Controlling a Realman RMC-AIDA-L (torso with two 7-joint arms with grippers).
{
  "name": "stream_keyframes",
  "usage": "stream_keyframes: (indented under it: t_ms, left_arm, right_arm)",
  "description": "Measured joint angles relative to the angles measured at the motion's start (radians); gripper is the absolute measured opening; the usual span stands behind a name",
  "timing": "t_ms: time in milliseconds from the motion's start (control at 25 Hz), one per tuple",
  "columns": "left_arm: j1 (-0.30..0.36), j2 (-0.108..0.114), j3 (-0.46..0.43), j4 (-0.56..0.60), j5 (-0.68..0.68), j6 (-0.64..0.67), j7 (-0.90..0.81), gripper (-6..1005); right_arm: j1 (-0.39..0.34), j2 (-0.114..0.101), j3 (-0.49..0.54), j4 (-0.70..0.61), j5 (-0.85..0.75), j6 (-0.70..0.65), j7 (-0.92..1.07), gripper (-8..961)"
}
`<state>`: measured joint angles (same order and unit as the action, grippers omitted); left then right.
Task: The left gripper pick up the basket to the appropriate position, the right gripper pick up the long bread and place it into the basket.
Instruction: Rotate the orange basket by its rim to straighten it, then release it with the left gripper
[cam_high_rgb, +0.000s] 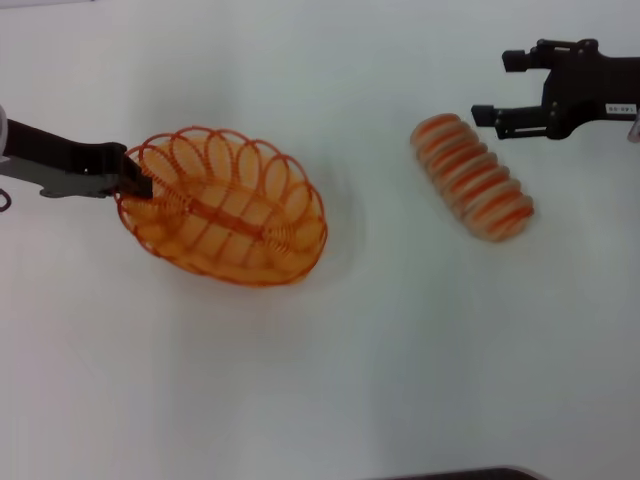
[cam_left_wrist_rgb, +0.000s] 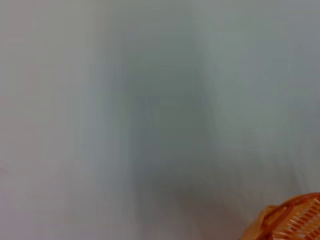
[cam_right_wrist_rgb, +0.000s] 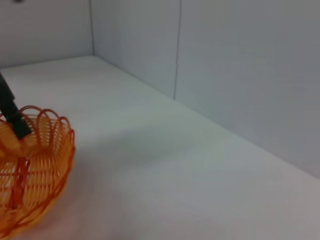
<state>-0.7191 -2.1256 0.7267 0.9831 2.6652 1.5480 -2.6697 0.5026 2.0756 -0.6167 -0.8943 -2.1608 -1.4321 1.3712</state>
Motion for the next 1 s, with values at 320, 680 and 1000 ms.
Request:
stream_keyframes:
  t_ms: [320,680,1000]
  left_arm:
    - [0.030,-0.032,-0.044,-0.001,-0.053,-0.073,-0.042,95]
    - [0.087,-0.047,-0.012,-0.048,-0.211,-0.179,-0.063,94]
    - [0.110,-0.047,0.033,-0.082,-0.230,-0.259,-0.097,93]
  right_arm:
    - [0.001,0.006,0.043,0.002,0.015,0.023,0.041,868]
    - [-0.014,0.006,0.060,0.006,0.075,0.027,0.048,869]
    - [-0.015,0.007,0.074,0.008,0.080,0.038,0.051,869]
